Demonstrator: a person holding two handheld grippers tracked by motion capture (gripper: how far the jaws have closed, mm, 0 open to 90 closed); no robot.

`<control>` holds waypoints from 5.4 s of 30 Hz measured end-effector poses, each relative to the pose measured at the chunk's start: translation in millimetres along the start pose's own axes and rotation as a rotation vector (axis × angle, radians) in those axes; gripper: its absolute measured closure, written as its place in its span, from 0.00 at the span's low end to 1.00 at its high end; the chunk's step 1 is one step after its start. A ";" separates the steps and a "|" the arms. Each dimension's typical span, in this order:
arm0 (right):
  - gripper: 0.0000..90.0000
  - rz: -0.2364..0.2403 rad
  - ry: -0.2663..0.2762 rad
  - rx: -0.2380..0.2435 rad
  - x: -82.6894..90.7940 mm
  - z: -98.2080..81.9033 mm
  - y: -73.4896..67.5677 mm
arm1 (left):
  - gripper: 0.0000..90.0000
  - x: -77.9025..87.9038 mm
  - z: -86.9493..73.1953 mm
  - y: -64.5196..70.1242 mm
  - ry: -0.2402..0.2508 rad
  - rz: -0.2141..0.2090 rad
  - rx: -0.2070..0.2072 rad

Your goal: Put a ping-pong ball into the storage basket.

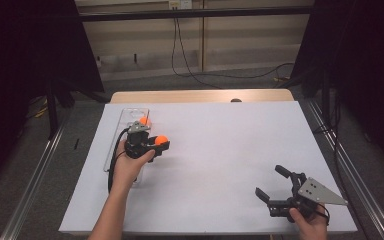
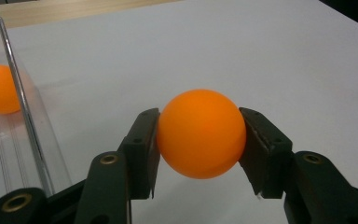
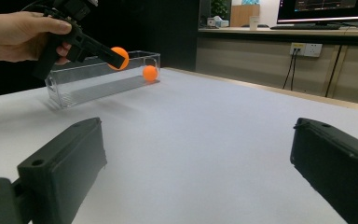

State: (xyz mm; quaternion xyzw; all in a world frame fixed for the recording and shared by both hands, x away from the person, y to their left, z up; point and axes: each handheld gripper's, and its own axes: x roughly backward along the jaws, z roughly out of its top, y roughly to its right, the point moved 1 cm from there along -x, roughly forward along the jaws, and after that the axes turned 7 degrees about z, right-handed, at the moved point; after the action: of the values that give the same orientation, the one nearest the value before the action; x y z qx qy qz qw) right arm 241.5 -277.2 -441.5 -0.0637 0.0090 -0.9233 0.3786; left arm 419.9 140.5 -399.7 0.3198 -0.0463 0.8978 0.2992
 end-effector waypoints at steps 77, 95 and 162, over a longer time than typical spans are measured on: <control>0.03 0.009 0.000 0.003 -0.6 0.4 -0.7 | 0.57 21.8 -1.4 -24.4 0.012 0.045 0.015; 0.03 0.009 -0.001 0.003 -0.7 0.4 -0.8 | 0.57 25.2 -2.3 -31.2 0.009 0.060 0.013; 0.03 0.010 -0.002 0.003 -0.6 0.4 -1.0 | 0.57 44.8 -4.9 -53.4 0.040 0.128 0.041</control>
State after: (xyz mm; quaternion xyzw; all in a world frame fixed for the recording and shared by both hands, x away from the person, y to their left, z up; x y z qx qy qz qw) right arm 241.3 -276.1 -441.1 -0.0641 0.0074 -0.9214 0.3832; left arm 419.9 208.2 -382.4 0.3044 -0.0422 0.9221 0.2353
